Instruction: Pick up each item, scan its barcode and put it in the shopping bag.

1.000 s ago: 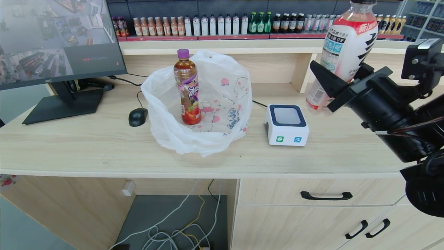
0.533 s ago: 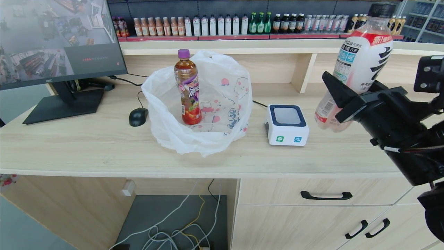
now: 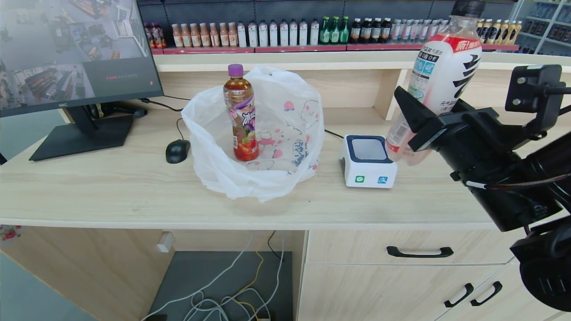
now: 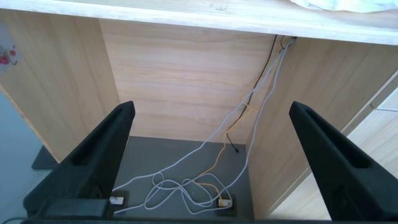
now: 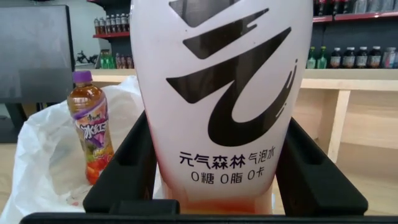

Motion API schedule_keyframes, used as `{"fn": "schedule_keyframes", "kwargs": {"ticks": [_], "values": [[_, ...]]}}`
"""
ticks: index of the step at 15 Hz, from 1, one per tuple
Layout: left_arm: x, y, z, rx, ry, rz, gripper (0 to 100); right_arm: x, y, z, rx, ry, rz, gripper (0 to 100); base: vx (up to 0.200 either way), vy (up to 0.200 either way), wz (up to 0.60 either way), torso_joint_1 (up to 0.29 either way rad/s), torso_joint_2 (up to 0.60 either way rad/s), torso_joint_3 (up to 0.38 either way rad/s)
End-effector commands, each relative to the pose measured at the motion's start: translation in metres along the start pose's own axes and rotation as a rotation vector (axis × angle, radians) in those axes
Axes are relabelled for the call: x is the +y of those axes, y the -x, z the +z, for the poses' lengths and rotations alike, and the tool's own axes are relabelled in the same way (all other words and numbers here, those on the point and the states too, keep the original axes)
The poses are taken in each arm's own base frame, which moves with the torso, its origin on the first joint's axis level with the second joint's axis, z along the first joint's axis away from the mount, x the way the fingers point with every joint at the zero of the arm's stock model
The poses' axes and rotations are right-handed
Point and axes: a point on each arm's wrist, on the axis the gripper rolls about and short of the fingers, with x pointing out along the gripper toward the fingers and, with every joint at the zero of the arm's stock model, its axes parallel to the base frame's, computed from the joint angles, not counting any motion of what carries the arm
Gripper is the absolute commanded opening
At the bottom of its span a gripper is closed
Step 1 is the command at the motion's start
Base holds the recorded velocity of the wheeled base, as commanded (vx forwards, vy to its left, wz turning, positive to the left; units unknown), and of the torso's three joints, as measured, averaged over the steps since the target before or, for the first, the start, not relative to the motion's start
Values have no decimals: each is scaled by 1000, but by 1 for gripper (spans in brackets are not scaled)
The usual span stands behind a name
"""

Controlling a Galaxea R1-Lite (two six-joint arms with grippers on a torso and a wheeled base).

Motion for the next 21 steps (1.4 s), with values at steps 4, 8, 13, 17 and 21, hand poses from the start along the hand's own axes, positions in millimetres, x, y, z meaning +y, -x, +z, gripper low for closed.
{"fn": "schedule_keyframes", "kwargs": {"ticks": [4, 8, 13, 17, 21], "values": [[0, 0, 0, -1, 1, 1, 100, 3, -3, -7, 15, -12, 9, 0, 0, 200, 0, 0, 4, 4], [0, 0, 0, -1, 1, 1, 100, 4, -9, -8, 3, -13, 8, 0, 0, 200, 0, 1, 1, 4], [0, 0, 0, -1, -4, 1, 100, 2, -26, -11, -32, -15, -2, 0, 0, 80, 0, 2, 2, 0], [0, 0, 0, -1, -4, -1, 100, -6, -36, -19, -37, 2, -24, 0, 0, 0, 0, 0, 0, 0], [0, 0, 0, -1, -4, 1, 100, -10, -44, -22, -54, 48, -1, 0, 0, 0, 0, 0, 0, 0]]}}
